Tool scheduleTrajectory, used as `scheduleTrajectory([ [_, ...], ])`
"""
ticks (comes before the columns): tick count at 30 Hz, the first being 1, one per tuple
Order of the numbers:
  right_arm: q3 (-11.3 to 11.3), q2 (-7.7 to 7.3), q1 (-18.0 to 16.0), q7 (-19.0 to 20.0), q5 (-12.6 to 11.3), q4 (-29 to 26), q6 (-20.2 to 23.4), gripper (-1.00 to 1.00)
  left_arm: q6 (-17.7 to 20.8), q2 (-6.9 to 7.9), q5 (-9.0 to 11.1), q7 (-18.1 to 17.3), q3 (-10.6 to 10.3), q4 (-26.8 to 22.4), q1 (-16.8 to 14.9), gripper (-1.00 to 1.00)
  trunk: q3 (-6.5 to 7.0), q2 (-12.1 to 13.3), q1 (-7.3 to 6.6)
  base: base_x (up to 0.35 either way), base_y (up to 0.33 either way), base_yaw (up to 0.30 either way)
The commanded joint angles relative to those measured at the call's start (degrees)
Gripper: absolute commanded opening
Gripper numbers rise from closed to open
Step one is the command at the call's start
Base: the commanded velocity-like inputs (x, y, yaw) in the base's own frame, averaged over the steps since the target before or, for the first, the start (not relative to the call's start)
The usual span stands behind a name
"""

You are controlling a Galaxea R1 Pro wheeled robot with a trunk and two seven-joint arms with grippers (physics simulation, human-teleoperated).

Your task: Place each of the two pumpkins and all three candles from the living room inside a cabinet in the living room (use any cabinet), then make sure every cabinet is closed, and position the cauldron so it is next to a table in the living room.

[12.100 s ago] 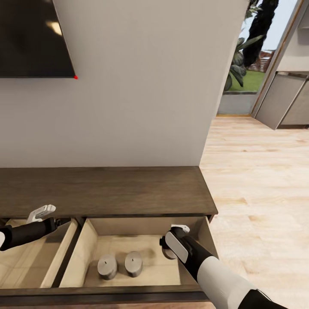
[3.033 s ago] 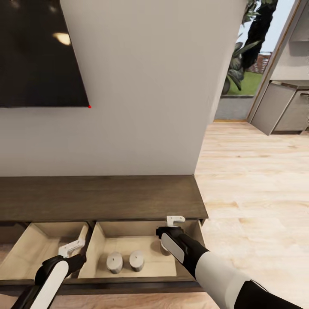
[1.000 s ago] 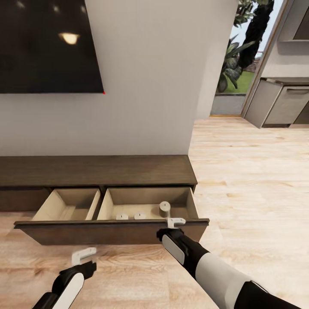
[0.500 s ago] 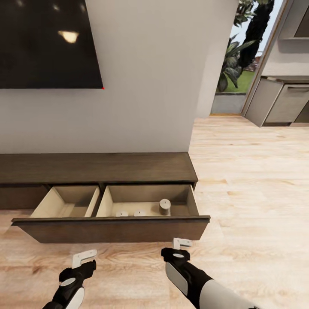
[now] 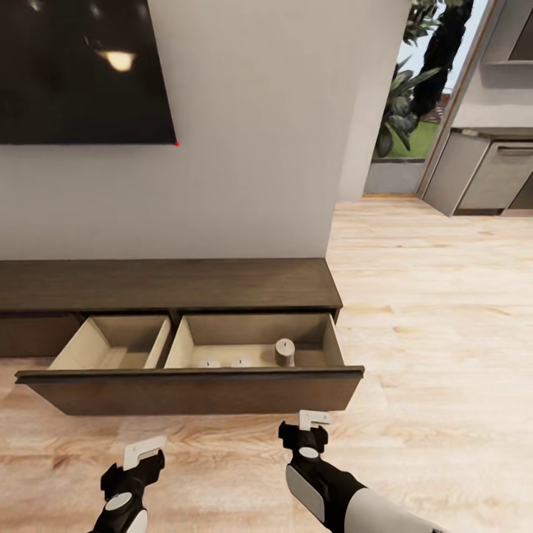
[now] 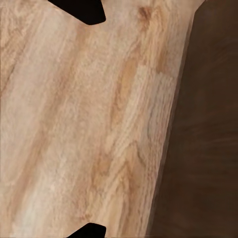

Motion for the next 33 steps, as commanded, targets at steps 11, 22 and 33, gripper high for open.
scheduleTrajectory([
  [11,0.58,0.0,0.0,0.09,0.12,1.16,-4.43,1.0,-4.79,-2.3,-4.68,-0.16,0.0,3.46,0.0,1.0,-1.98,-4.43,2.42,0.0,0.0,0.0],
  [22,1.34,0.0,0.0,0.15,0.15,4.27,-10.33,1.0,-4.99,-2.39,-4.99,-0.16,0.0,3.66,0.0,1.0,-3.95,-8.84,4.84,0.0,0.0,0.0],
  [33,1.35,0.0,0.0,0.18,0.15,4.9,-10.4,1.0,-6.72,-2.31,-4.96,-0.16,0.0,3.96,0.0,1.0,-5.93,-13.25,7.25,0.0,0.0,0.0],
])
